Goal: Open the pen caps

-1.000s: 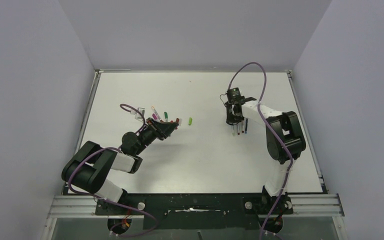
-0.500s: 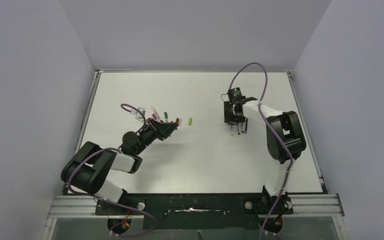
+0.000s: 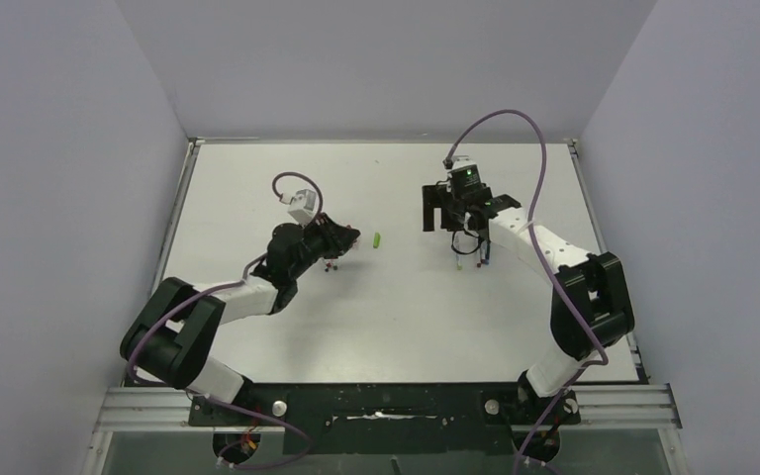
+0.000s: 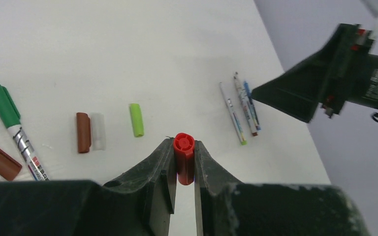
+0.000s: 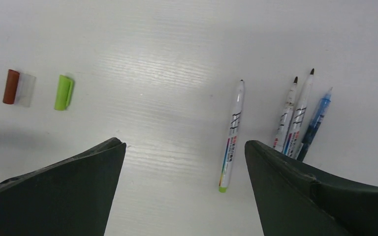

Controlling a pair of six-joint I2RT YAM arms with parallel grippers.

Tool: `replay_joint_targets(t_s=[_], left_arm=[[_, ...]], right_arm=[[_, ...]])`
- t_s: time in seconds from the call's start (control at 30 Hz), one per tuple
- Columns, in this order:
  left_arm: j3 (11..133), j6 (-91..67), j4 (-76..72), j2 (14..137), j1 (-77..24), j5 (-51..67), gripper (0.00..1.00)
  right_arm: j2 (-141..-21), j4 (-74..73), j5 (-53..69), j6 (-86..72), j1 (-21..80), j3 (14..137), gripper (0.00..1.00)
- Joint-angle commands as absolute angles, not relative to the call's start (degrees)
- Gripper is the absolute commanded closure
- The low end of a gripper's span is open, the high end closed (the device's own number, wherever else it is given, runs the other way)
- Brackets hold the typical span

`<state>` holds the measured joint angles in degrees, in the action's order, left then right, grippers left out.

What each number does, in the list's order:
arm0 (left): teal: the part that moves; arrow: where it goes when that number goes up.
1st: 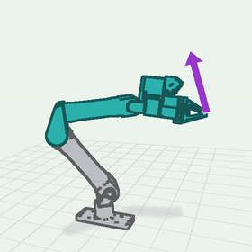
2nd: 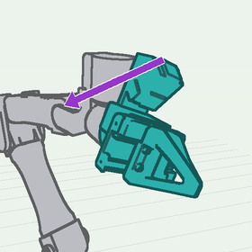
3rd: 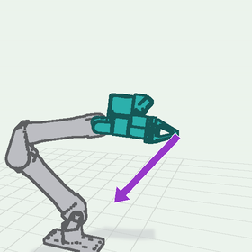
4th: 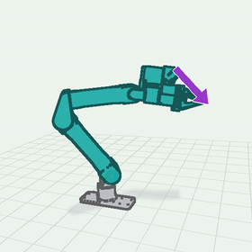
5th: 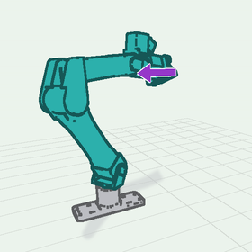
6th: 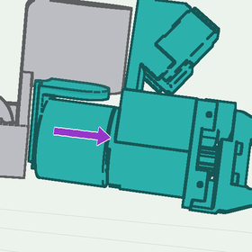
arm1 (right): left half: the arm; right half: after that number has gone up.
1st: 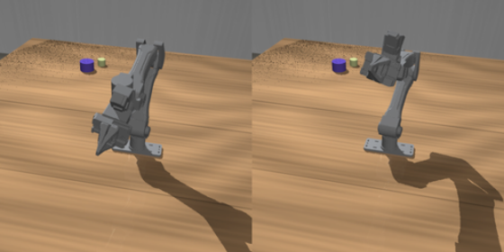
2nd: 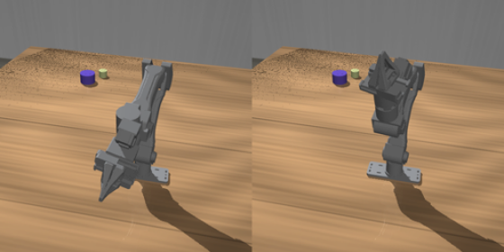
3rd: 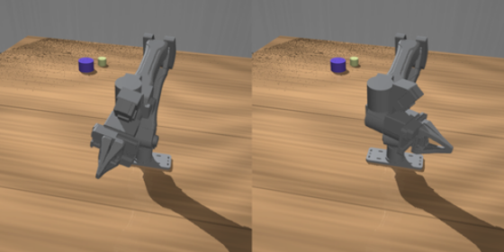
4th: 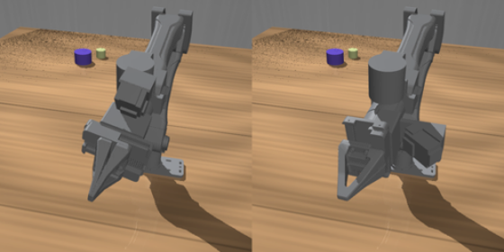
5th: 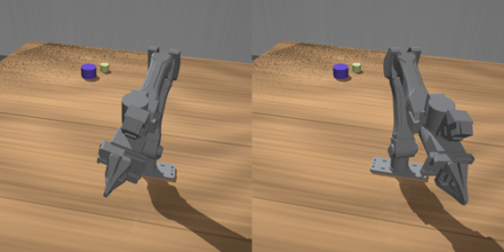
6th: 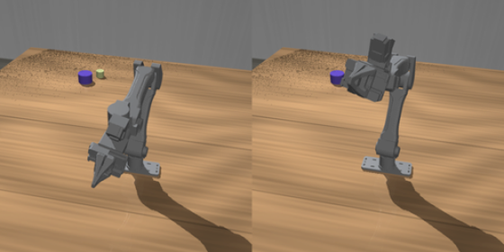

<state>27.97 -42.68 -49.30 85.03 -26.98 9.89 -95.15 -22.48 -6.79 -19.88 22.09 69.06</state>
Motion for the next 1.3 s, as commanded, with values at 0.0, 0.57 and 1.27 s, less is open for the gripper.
replay_joint_targets(t_s=[0.0, 0.57, 1.27], left_arm=[[40.1, -34.8, -29.1, 89.3, -30.0, 0.5, 0.93], [65.2, -27.3, -4.6, 109.1, -33.9, -15.7, 0.90], [67.4, -26.4, -2.3, 111.6, -34.1, -16.9, 0.79]], right_arm=[[-92.4, -19.2, -4.8, -20.4, 23.6, 68.0, 0.02], [-90.9, -17.9, -2.7, -20.8, 24.7, 67.0, 0.02], [-91.7, -17.7, -1.9, -20.6, 24.7, 67.0, 0.02]])
